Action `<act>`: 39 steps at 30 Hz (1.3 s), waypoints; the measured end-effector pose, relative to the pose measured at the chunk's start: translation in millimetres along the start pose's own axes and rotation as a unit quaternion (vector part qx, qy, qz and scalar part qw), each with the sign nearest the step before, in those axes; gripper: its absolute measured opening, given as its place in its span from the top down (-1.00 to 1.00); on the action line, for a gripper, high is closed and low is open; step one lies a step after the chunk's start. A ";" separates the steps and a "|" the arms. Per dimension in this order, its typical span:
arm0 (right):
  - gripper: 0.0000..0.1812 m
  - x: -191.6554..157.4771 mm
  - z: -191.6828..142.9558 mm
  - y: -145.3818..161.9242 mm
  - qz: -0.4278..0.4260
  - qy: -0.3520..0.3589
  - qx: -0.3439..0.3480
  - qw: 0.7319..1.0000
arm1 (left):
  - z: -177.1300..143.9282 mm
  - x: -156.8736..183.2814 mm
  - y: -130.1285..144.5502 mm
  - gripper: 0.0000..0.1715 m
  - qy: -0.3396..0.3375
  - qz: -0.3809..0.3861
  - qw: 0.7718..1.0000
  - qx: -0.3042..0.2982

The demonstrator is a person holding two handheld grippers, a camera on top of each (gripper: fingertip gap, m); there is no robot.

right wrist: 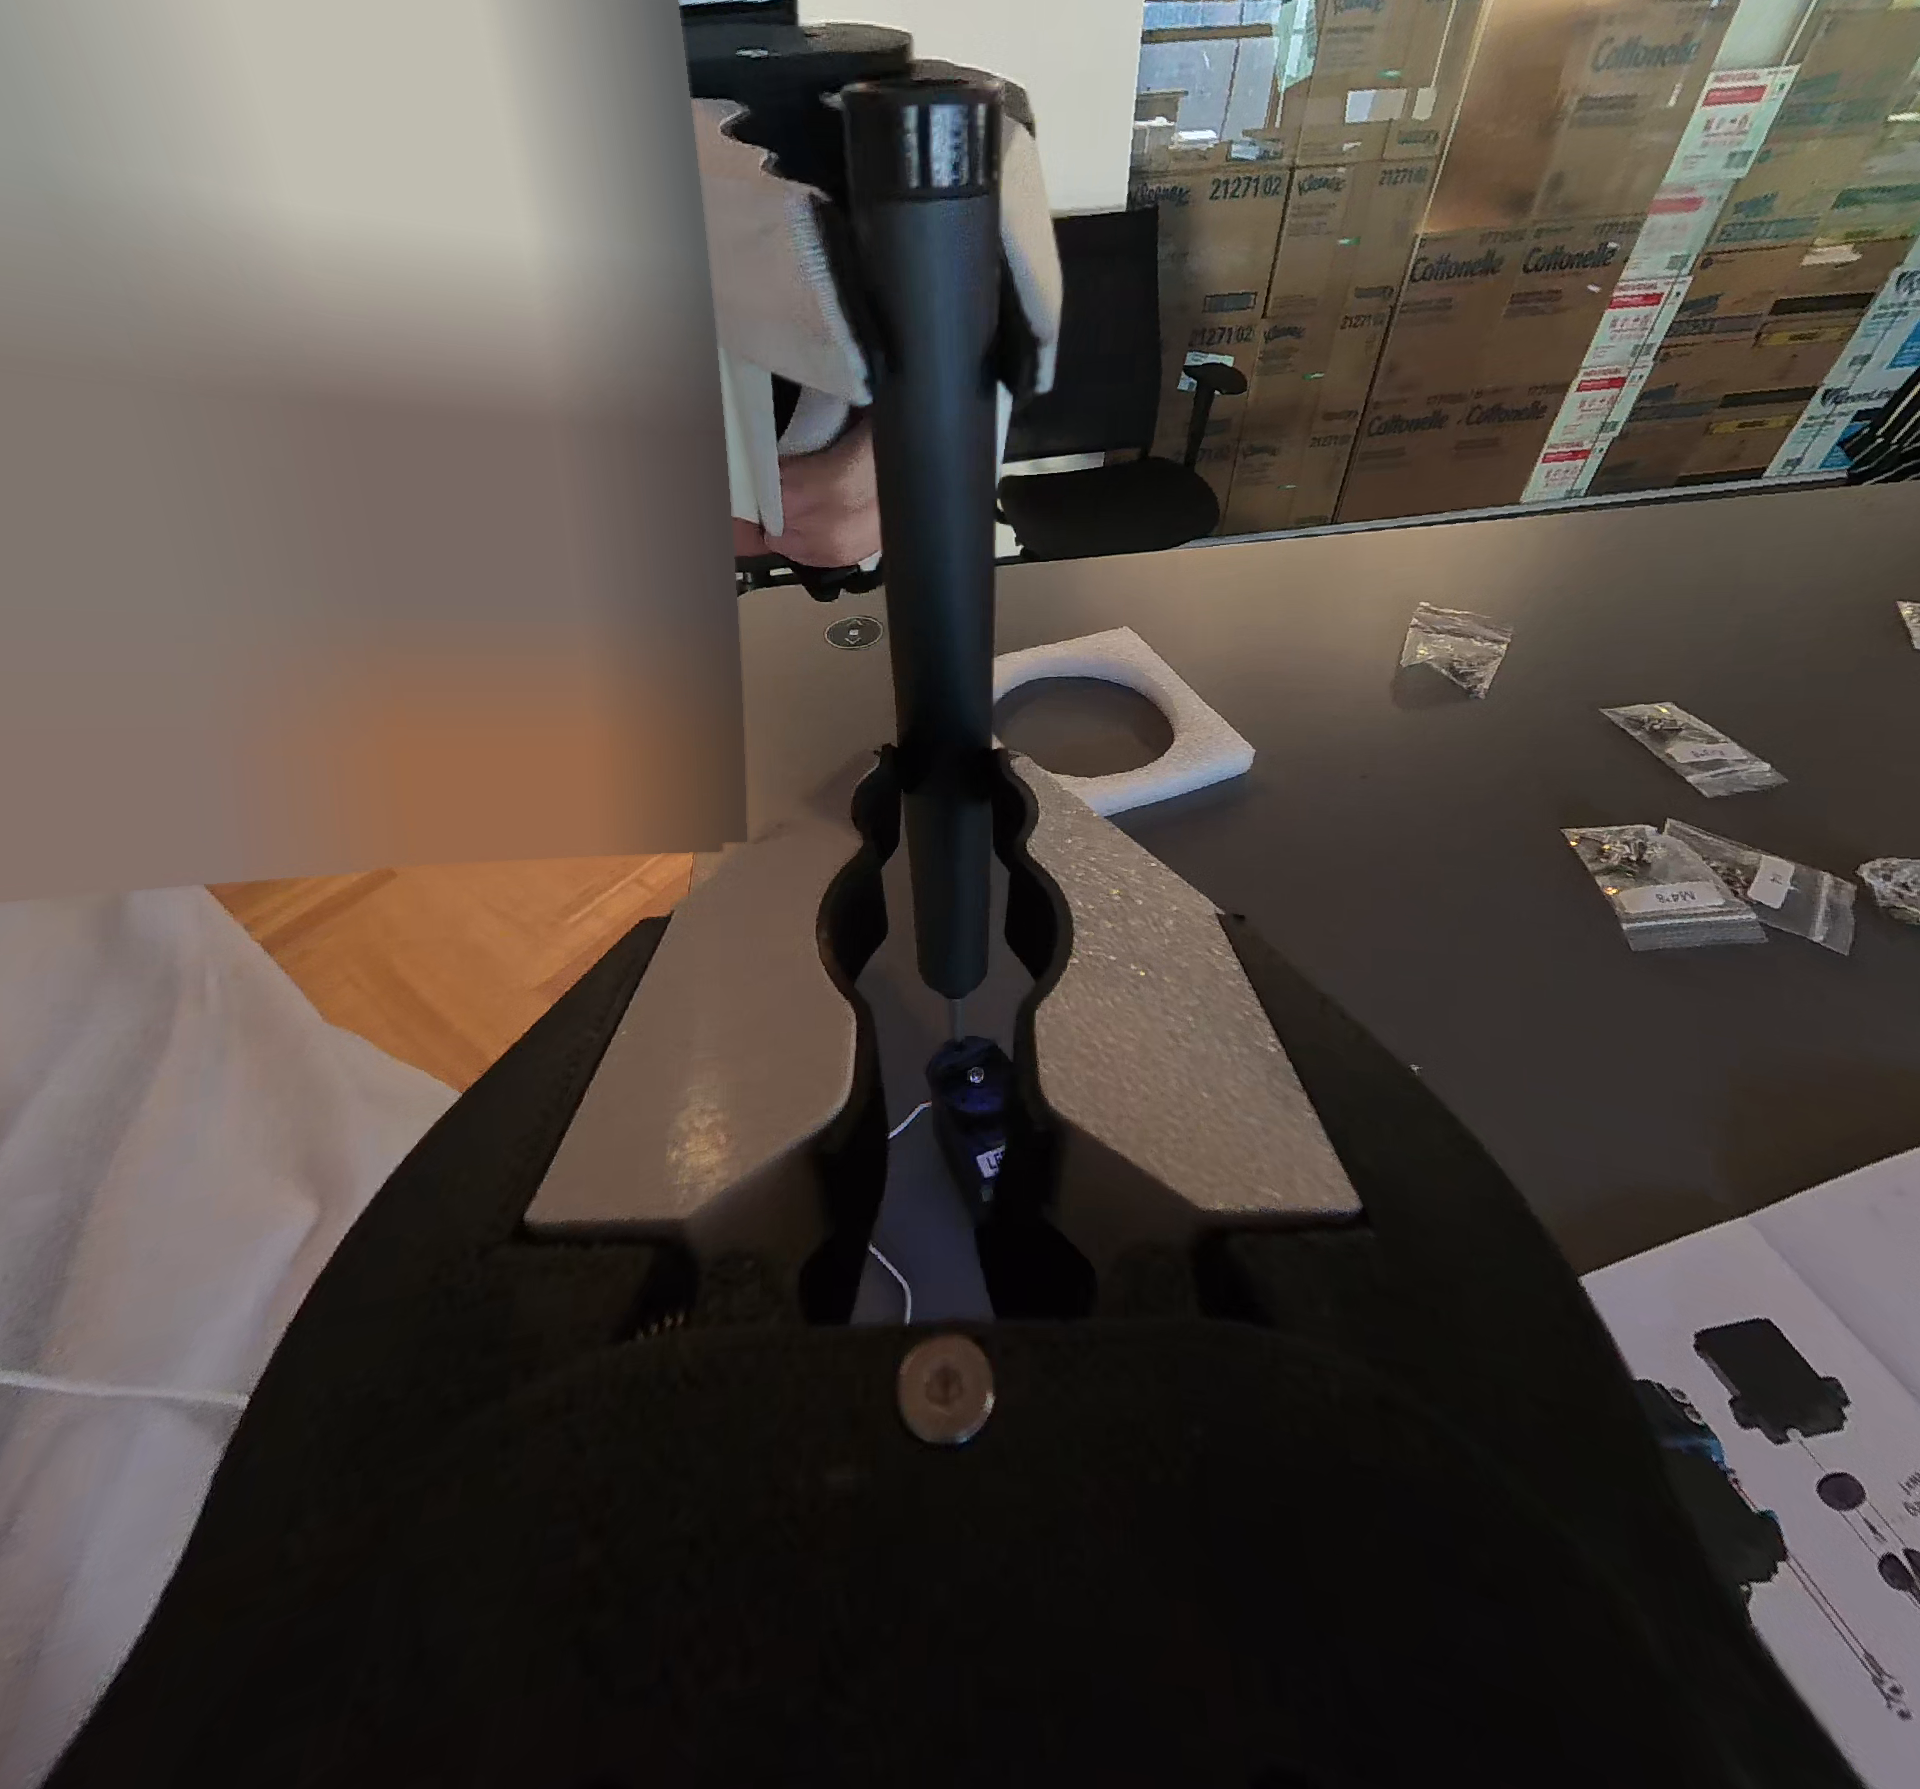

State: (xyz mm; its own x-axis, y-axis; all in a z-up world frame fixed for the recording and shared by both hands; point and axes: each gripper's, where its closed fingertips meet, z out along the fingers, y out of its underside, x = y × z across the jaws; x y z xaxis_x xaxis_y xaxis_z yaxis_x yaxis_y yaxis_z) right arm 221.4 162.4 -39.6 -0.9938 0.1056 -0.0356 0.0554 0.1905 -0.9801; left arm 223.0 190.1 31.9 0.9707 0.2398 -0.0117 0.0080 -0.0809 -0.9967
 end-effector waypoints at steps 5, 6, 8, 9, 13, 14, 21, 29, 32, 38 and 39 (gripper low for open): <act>0.71 -2.8 1.8 -0.9 0.010 0.041 0.025 0.999 | -2.3 -3.4 0.6 0.83 -0.023 0.013 1.000 -0.002; 0.68 -3.5 2.2 -1.3 -0.002 0.060 0.029 0.998 | -2.3 -3.4 0.6 0.83 -0.025 0.014 1.000 -0.002; 0.69 -1.7 2.5 -1.5 -0.025 0.102 0.027 0.994 | -2.0 -3.0 0.7 0.83 -0.028 0.017 0.999 -0.004; 0.73 0.2 2.3 -2.1 -0.027 0.119 0.026 0.992 | -1.7 -2.6 0.6 0.83 -0.029 0.018 0.999 -0.005; 0.80 2.6 -0.5 -4.7 0.007 0.112 0.039 0.993 | -0.8 0.2 0.6 0.83 -0.024 0.023 0.999 -0.005; 0.81 2.2 -0.7 -4.7 0.015 0.106 0.041 0.993 | -0.7 0.4 0.6 0.83 -0.023 0.023 0.999 -0.005; 0.83 2.8 -1.0 -4.4 0.019 0.093 0.036 0.995 | -0.4 -0.9 0.7 0.83 -0.023 0.026 0.999 -0.005; 0.84 4.8 -2.4 -4.1 0.006 0.103 0.035 0.994 | 0.4 -0.3 0.6 0.83 -0.024 0.028 0.999 -0.003; 0.84 4.2 -1.4 -4.2 0.012 0.093 0.032 0.995 | 1.2 -0.4 0.6 0.83 -0.025 0.025 0.999 -0.004; 0.83 5.7 -0.8 -4.1 0.017 0.077 0.028 0.996 | -7.1 -9.6 5.9 0.51 -0.045 -0.002 0.999 0.002; 0.83 5.7 -0.9 -4.1 0.017 0.076 0.027 0.997 | -12.9 -10.8 9.9 0.48 -0.053 -0.004 0.999 0.003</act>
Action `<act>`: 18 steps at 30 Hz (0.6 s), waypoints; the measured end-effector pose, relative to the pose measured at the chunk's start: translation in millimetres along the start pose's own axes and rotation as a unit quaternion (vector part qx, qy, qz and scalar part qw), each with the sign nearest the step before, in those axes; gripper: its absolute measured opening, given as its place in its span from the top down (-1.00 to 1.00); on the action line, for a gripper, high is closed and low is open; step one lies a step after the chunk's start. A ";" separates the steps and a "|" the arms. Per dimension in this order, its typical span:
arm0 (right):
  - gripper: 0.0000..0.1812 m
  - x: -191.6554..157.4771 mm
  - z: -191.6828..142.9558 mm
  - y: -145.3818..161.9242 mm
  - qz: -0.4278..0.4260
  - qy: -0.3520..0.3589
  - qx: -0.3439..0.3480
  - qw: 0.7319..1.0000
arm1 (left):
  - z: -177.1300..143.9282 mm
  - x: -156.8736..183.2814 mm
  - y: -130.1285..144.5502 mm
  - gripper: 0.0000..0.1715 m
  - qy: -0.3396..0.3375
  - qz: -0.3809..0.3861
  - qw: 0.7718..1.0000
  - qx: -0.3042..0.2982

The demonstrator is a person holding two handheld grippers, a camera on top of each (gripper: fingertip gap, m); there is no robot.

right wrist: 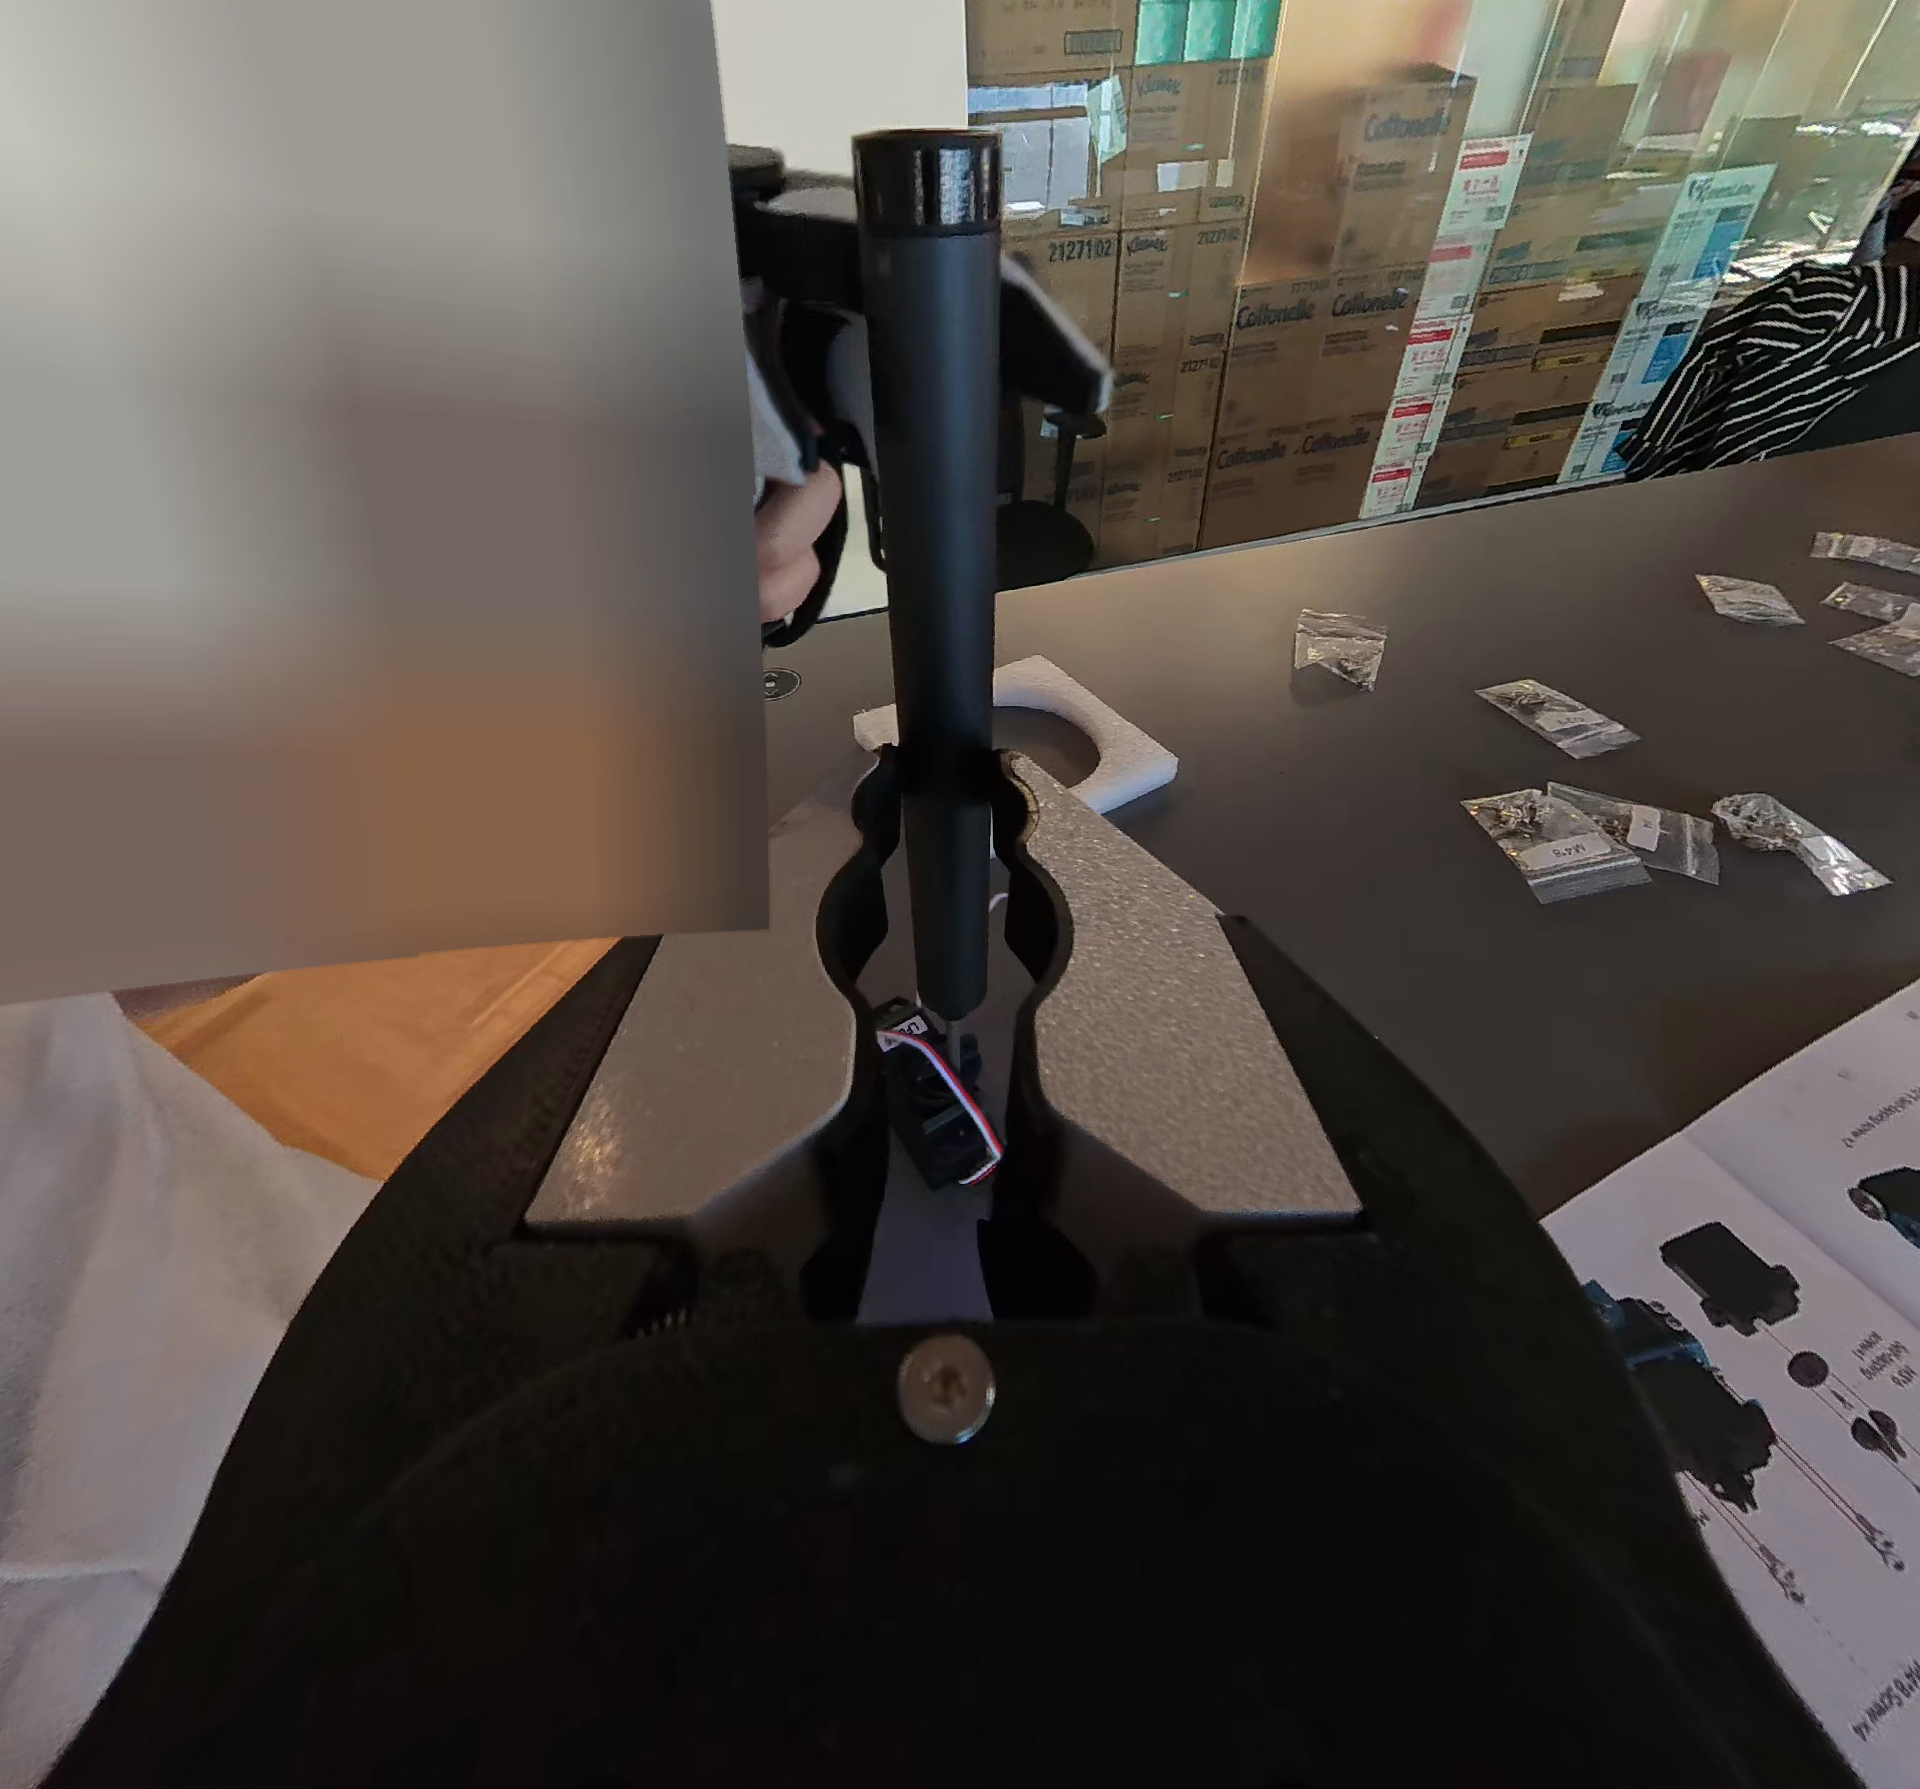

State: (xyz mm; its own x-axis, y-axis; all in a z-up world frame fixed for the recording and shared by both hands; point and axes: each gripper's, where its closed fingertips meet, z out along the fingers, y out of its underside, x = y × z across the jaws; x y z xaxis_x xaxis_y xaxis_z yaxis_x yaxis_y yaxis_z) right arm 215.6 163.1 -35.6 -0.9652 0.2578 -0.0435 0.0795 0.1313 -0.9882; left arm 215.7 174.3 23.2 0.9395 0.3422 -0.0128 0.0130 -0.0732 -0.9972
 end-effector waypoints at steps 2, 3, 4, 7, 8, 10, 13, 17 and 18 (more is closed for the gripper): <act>0.83 0.3 -0.1 0.1 -0.001 -0.003 0.000 1.000 | -12.5 -0.6 20.2 0.53 -0.011 -0.010 1.000 -0.014; 0.83 0.8 -0.2 0.1 -0.001 -0.003 0.000 1.000 | -17.6 1.1 36.5 0.53 -0.011 -0.021 0.999 -0.031; 0.83 0.9 -0.2 0.1 -0.001 -0.004 -0.001 1.000 | -21.6 1.3 53.2 0.56 -0.015 -0.034 0.998 -0.048; 0.83 1.0 0.1 0.0 0.000 -0.009 0.000 1.000 | -23.3 -4.0 101.6 0.65 -0.040 -0.057 0.992 -0.103; 0.83 0.6 0.6 0.0 0.000 -0.012 -0.001 1.000 | -21.5 -6.9 113.9 0.73 -0.046 -0.057 0.991 -0.115; 0.83 0.7 1.2 0.0 0.000 -0.014 -0.003 1.000 | -13.9 -8.5 129.9 0.74 -0.038 -0.071 0.989 -0.126; 0.83 -0.1 2.0 -0.1 0.002 -0.019 -0.004 1.000 | 0.1 -5.3 144.7 0.68 -0.025 -0.071 0.986 -0.151; 0.83 -0.2 3.0 -0.2 0.003 -0.021 -0.002 1.000 | 10.9 4.5 153.3 0.62 -0.002 -0.070 0.983 -0.170; 0.83 -0.2 3.1 -0.2 0.003 -0.021 -0.002 1.000 | 12.3 5.9 155.6 0.62 0.000 -0.071 0.982 -0.175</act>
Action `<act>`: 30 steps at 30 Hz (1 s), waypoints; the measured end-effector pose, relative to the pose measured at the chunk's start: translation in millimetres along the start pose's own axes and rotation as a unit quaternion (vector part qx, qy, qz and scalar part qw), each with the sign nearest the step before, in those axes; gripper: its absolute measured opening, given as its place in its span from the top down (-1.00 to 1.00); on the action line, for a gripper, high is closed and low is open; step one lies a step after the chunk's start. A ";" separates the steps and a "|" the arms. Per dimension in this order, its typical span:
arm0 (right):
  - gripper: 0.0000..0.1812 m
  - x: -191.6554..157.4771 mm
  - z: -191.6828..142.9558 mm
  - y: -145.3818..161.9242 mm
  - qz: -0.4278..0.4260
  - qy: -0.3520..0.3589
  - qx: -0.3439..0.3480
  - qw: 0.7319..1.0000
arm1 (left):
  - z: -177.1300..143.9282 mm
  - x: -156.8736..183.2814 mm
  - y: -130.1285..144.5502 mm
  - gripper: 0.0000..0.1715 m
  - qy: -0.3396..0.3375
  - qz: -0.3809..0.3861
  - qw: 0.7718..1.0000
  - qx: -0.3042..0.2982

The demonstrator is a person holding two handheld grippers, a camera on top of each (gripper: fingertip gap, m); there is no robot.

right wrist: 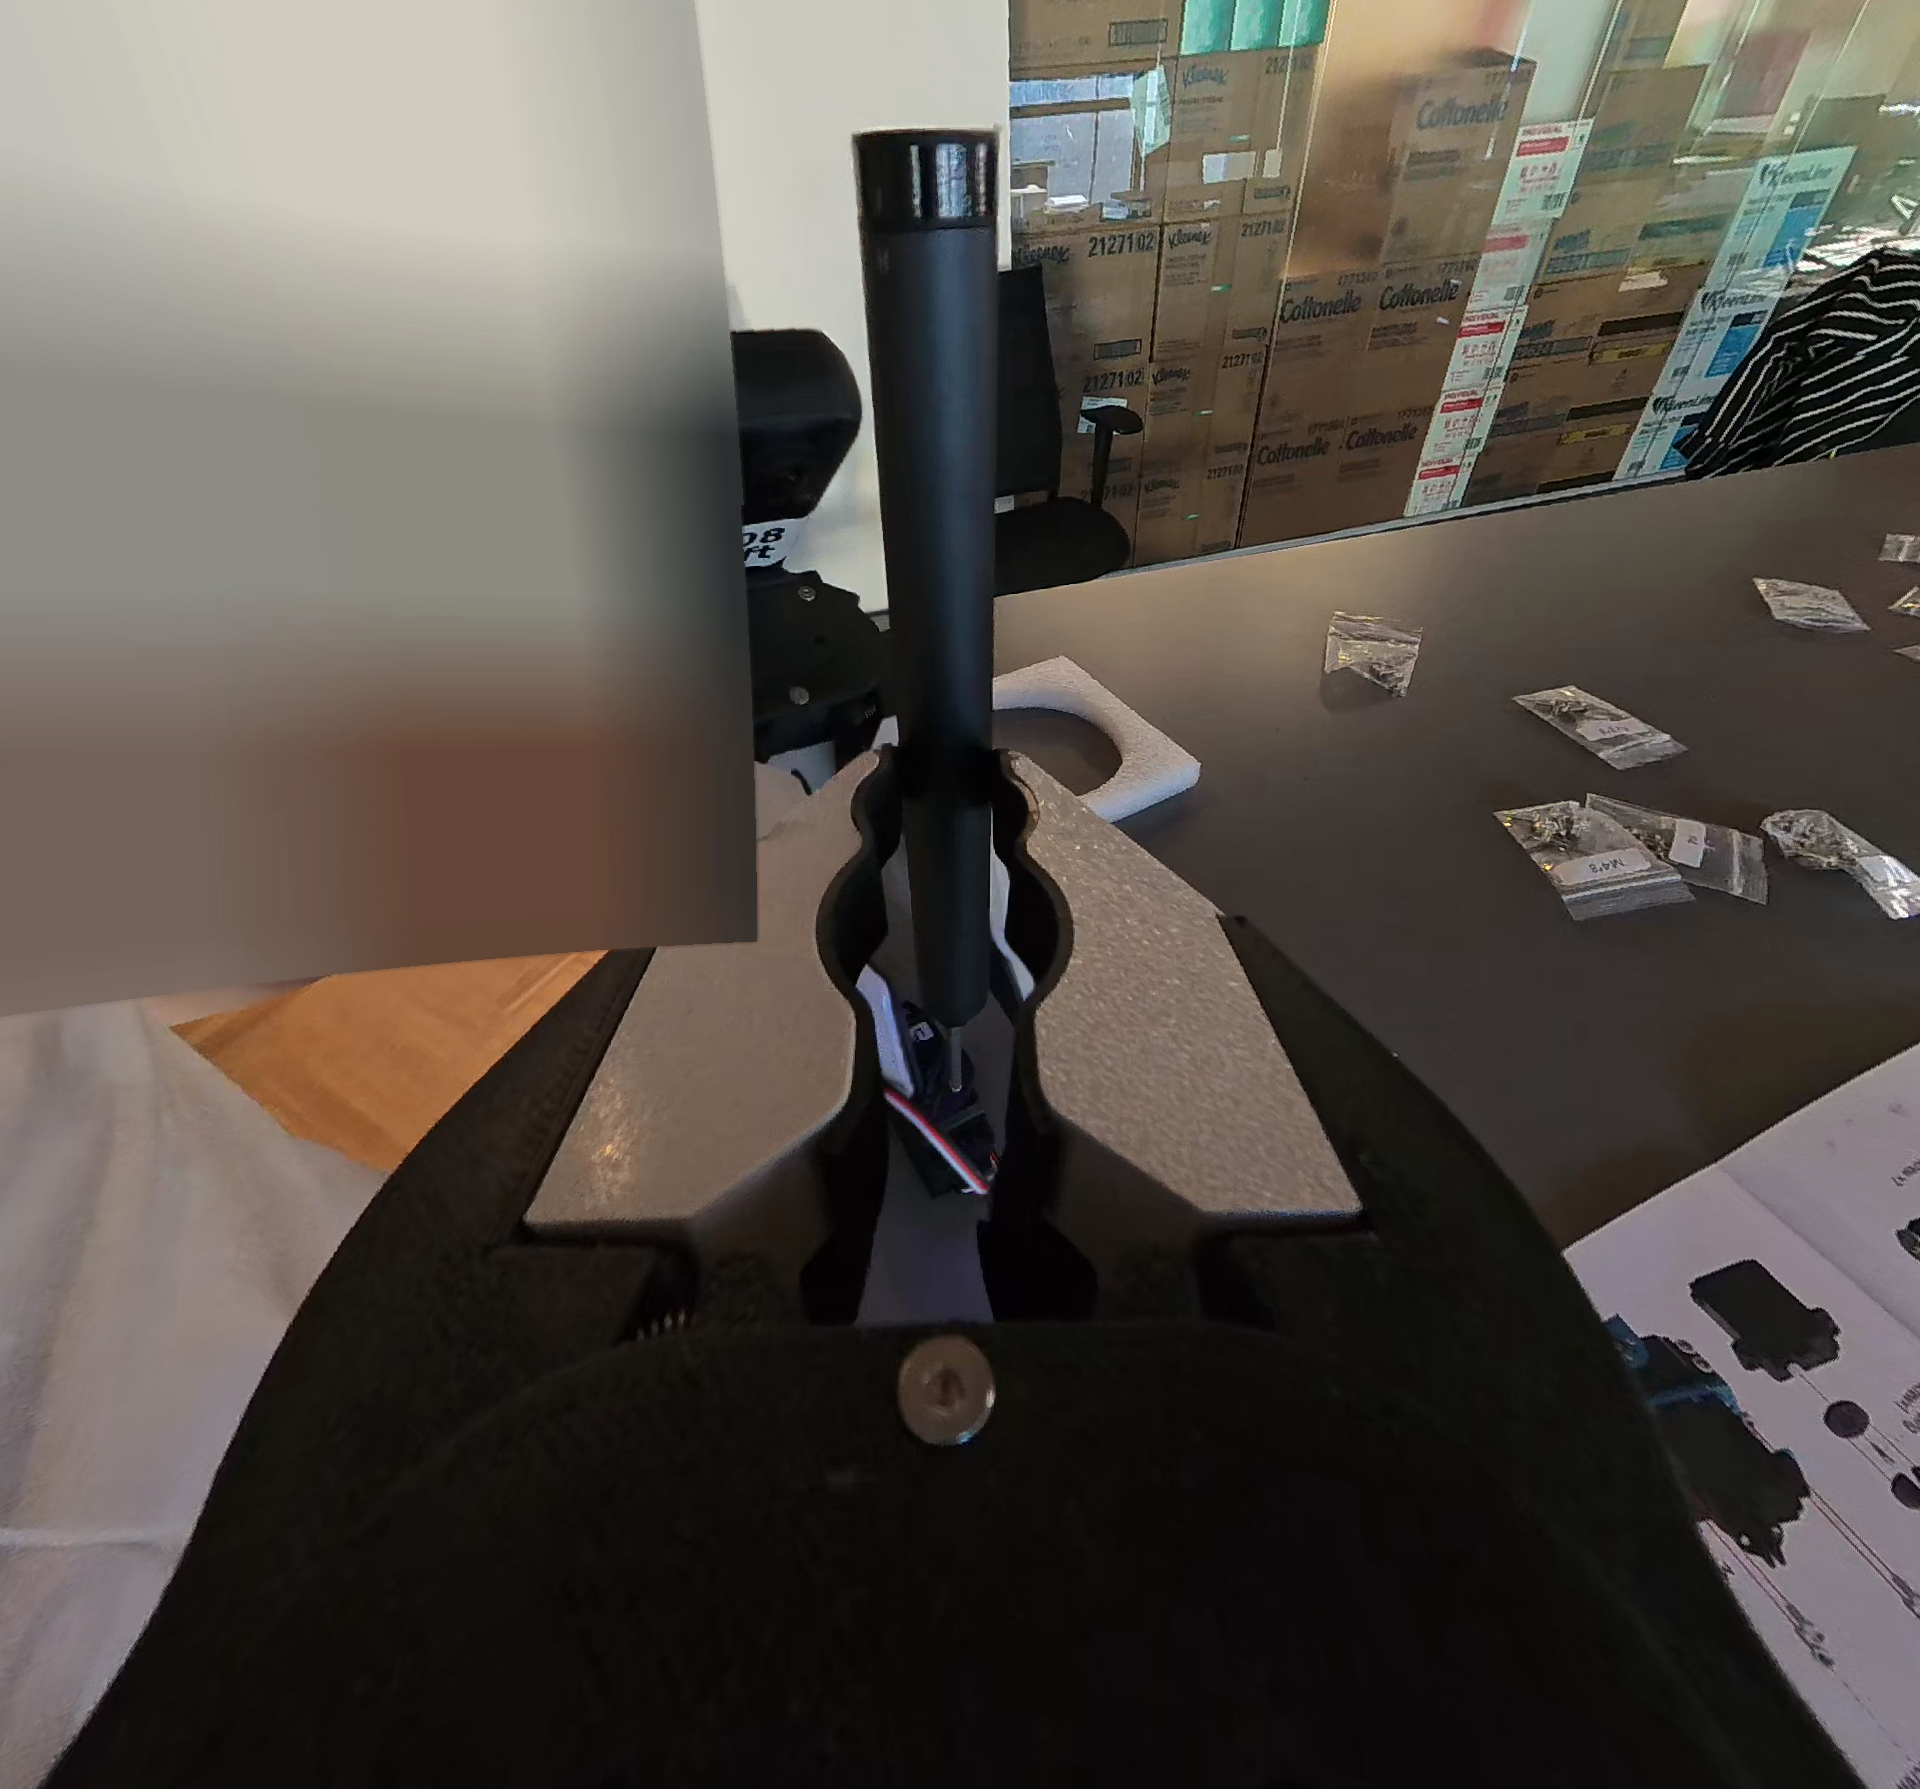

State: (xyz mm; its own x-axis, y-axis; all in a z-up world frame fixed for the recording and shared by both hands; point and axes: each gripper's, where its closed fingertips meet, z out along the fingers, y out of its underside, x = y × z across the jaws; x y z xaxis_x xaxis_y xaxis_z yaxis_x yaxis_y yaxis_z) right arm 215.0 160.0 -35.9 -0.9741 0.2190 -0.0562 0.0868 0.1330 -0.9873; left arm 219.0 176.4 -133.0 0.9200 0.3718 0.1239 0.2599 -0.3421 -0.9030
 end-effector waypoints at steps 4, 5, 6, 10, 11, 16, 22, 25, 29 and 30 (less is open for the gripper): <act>0.84 0.3 0.0 -0.1 -0.003 0.001 -0.001 1.000 | 5.9 7.2 5.8 0.68 0.006 0.013 1.000 -0.009; 0.83 0.6 -0.1 0.0 -0.004 0.002 -0.002 1.000 | 6.7 7.6 6.5 0.69 0.003 0.013 1.000 -0.010; 0.84 0.7 -0.1 -0.1 -0.004 0.002 -0.002 1.000 | 7.0 8.2 5.3 0.69 0.000 0.009 1.000 -0.005; 0.84 1.1 0.1 -0.2 -0.005 0.004 -0.002 1.000 | 11.2 5.1 -2.0 0.59 -0.048 -0.023 0.998 0.019; 0.84 1.3 0.2 -0.2 -0.005 0.004 -0.003 1.000 | 11.7 1.4 -1.5 0.57 -0.078 -0.025 0.997 0.015; 0.83 2.7 0.1 -0.2 -0.006 0.008 -0.002 1.000 | 13.0 -1.5 -2.3 0.62 -0.187 -0.049 0.980 0.036; 0.83 3.5 -0.5 -0.2 -0.007 0.008 -0.003 1.000 | 9.8 -3.8 2.7 0.78 -0.260 -0.009 0.966 0.016; 0.83 2.9 -0.6 0.0 -0.005 0.006 -0.003 1.000 | 10.0 -1.8 3.7 0.78 -0.257 -0.014 0.966 0.015; 0.84 2.9 -1.3 -0.1 -0.007 0.005 -0.002 1.000 | 10.0 -2.4 3.6 0.78 -0.246 -0.029 0.969 0.022; 0.84 3.4 -1.5 -0.1 -0.011 0.008 -0.002 1.000 | 10.1 -2.5 3.7 0.78 -0.244 -0.030 0.969 0.022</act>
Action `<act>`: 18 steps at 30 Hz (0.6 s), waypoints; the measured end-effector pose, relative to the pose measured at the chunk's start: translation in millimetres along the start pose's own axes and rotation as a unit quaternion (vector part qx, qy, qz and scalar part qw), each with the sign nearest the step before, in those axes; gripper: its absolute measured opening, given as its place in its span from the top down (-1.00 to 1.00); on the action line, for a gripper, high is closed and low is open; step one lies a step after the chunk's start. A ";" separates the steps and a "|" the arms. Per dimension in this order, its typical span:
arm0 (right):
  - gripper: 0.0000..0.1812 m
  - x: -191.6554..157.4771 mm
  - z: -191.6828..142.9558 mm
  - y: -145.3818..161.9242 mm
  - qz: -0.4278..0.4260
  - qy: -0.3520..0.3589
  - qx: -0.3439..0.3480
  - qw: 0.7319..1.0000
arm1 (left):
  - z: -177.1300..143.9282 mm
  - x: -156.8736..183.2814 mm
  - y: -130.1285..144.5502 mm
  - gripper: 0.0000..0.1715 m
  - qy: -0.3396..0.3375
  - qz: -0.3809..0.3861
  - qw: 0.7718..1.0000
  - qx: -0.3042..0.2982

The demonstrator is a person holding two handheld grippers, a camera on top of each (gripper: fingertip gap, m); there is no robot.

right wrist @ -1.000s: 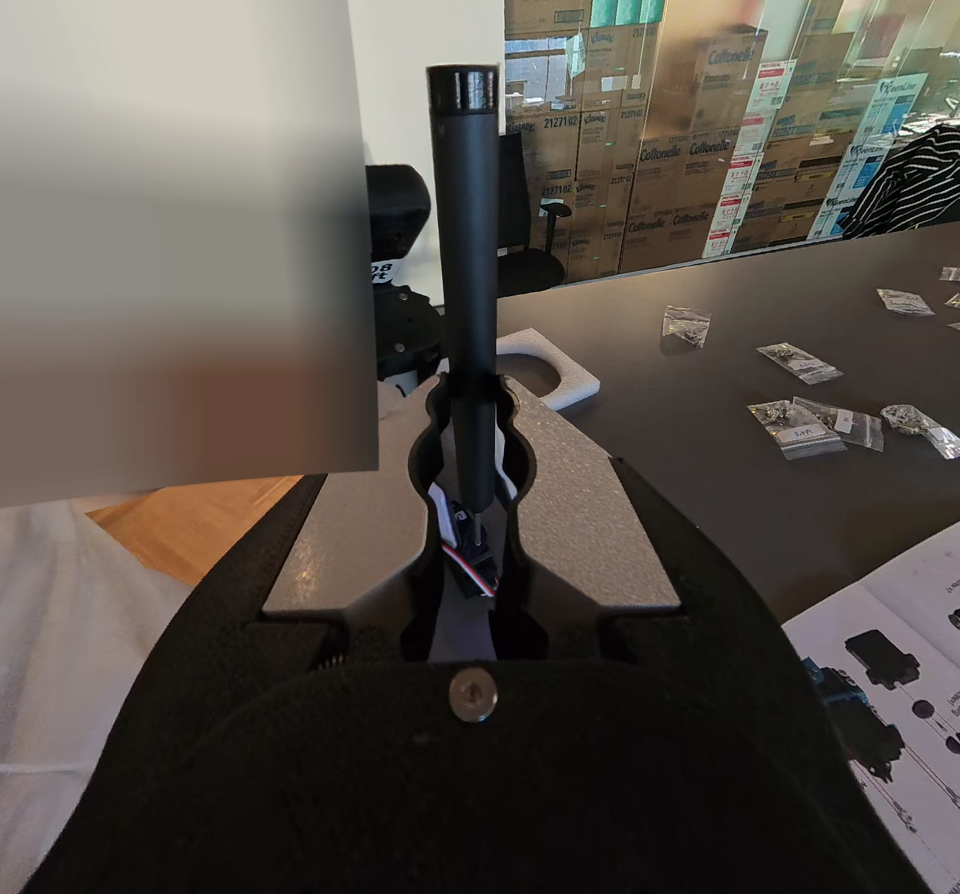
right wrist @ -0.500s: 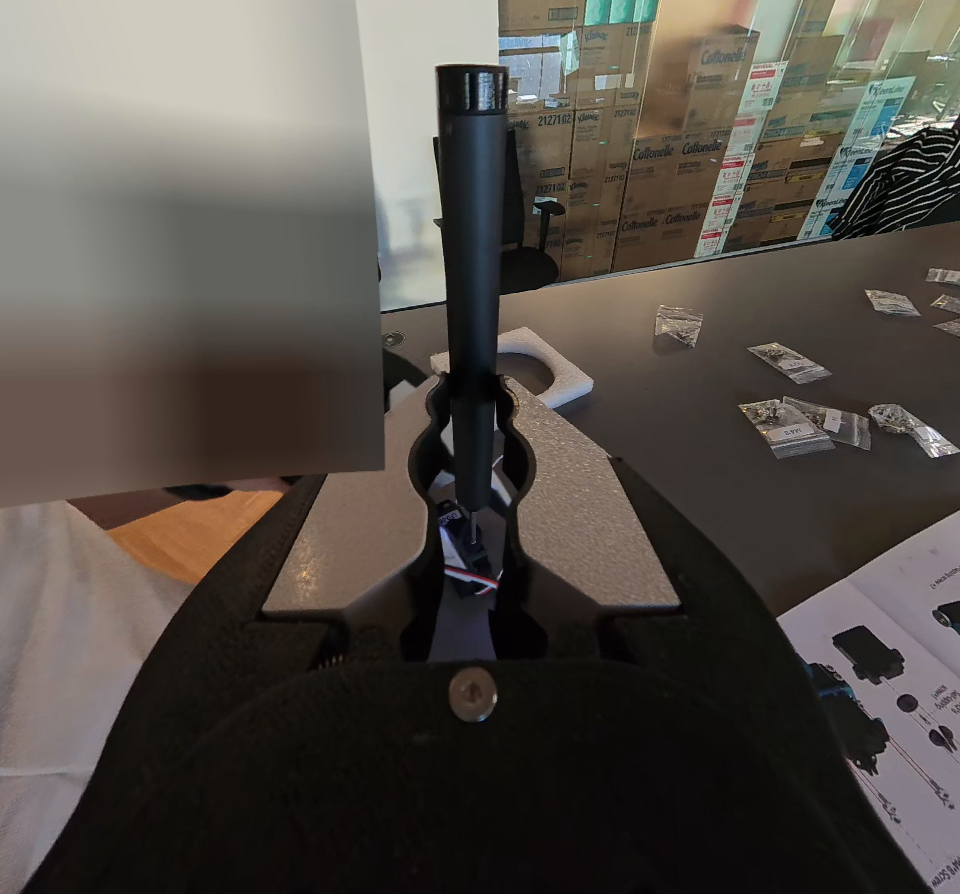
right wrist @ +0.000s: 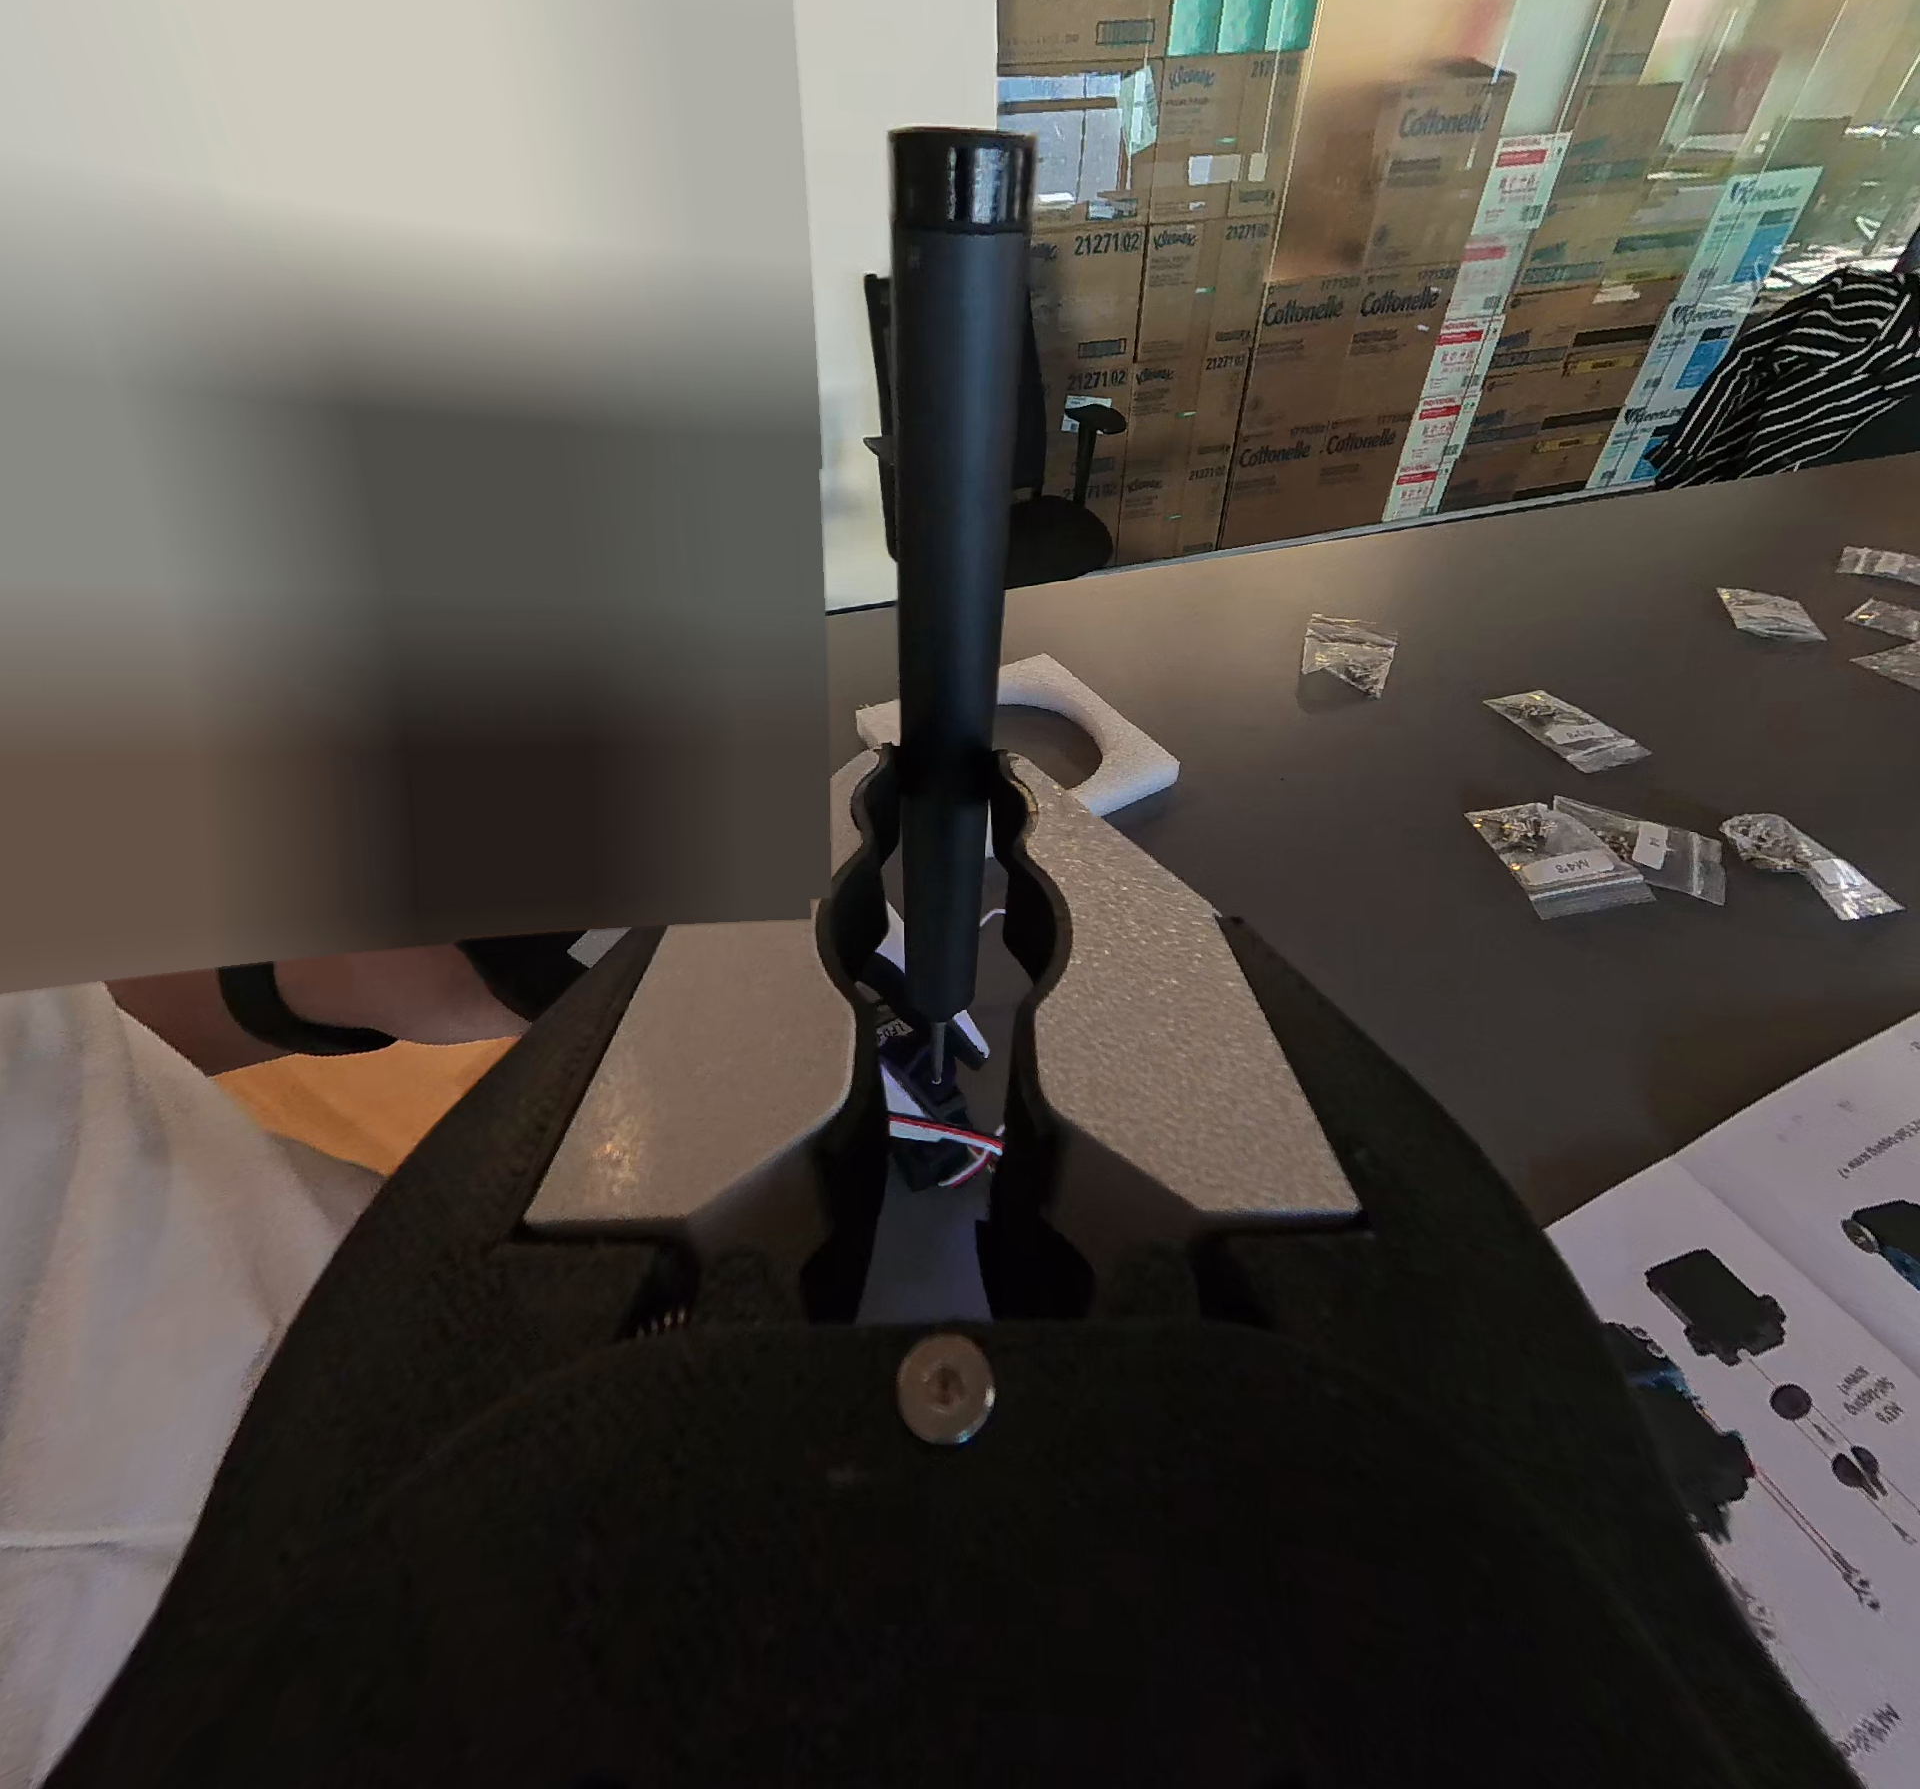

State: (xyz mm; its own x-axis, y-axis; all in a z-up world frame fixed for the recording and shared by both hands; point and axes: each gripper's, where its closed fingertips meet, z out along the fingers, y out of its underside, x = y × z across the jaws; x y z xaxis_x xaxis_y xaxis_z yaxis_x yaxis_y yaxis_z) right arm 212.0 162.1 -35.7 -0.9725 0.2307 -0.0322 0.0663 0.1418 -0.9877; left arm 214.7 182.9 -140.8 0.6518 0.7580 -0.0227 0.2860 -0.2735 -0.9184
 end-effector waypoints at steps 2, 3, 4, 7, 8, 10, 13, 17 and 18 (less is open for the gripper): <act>0.84 -0.2 -0.2 0.0 -0.007 0.002 -0.001 1.000 | 0.0 0.0 0.1 0.78 -0.003 0.006 1.000 -0.002; 0.84 -0.3 -0.1 0.0 -0.010 0.003 -0.001 1.000 | 0.0 0.1 0.1 0.78 -0.006 0.011 1.000 -0.002; 0.84 -0.5 0.1 0.0 -0.012 0.003 -0.001 1.000 | -0.1 0.0 0.2 0.78 -0.008 0.014 1.000 -0.002; 0.84 0.5 0.9 -0.3 -0.018 0.009 -0.001 1.000 | -0.2 3.5 -1.3 0.78 0.001 0.005 1.000 0.004; 0.83 0.7 1.1 -0.5 -0.022 0.009 -0.001 1.000 | 0.2 4.3 -1.7 0.78 0.003 0.002 1.000 0.006; 0.83 -1.1 2.0 -0.5 -0.014 -0.001 -0.002 1.000 | 0.5 4.3 -1.9 0.78 0.001 0.004 1.000 0.007; 0.84 -0.6 1.9 -0.5 -0.008 -0.004 0.002 1.000 | 0.7 4.5 -2.0 0.78 0.004 0.001 1.000 0.007; 0.83 -1.6 1.4 -0.4 -0.015 -0.005 0.001 1.000 | 0.8 4.5 -1.9 0.78 0.003 0.003 1.000 0.007; 0.83 -1.9 1.5 -0.3 -0.016 -0.005 0.000 1.000 | 0.8 4.4 -1.9 0.78 0.002 0.004 1.000 0.008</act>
State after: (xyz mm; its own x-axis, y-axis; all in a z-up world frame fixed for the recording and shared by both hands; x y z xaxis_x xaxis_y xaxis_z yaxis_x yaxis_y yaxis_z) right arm 213.5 160.2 -35.6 -0.9762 0.2168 -0.0013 0.0343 0.1485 -0.9883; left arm 216.4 187.3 -139.5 0.6565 0.7538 -0.0294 0.2698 -0.2710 -0.9240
